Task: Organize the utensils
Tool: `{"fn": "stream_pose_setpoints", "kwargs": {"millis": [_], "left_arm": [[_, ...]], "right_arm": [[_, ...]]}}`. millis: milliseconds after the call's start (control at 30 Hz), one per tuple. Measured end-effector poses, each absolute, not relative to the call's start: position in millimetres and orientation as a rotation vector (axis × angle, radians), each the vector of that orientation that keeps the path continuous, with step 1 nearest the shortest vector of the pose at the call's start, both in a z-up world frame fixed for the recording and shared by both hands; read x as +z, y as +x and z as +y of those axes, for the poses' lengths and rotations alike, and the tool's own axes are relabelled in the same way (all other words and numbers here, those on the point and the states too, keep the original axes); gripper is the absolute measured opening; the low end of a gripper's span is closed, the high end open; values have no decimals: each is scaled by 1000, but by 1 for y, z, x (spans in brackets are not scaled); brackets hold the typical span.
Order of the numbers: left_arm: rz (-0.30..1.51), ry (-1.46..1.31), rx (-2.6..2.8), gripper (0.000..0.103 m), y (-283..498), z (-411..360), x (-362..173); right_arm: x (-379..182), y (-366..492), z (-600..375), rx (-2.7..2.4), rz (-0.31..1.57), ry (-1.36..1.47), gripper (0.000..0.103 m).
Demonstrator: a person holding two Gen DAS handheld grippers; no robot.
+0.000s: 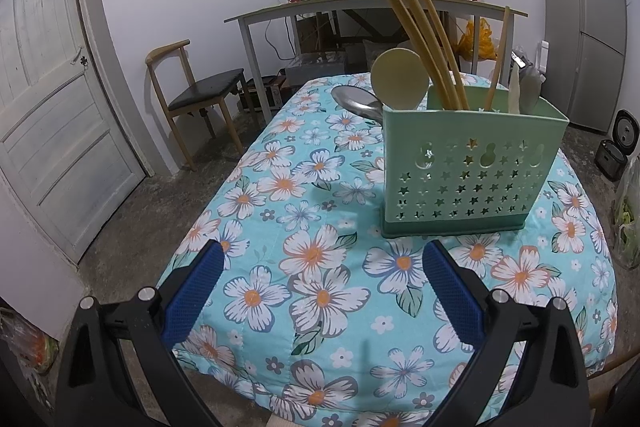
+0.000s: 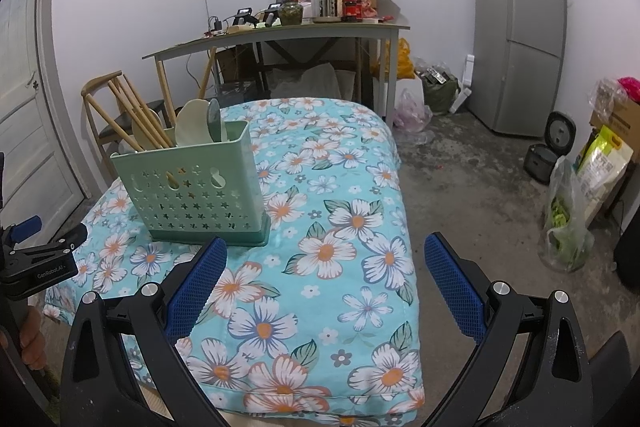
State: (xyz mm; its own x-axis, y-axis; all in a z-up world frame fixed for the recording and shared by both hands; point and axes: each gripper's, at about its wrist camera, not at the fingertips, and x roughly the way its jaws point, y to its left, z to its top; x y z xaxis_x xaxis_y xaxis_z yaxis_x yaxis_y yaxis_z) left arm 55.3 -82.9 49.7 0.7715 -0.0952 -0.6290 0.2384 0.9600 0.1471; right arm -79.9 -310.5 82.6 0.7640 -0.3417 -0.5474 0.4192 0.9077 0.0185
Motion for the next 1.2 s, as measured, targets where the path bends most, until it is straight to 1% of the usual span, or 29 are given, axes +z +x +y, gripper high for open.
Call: {"fn": "stream_pose_setpoints", "kwargs": {"millis": [1200], "left_arm": [[669,224,-184,97,56,-82,50]], "right_arm": [[80,-81,-311,-416,565,146,95]]}}
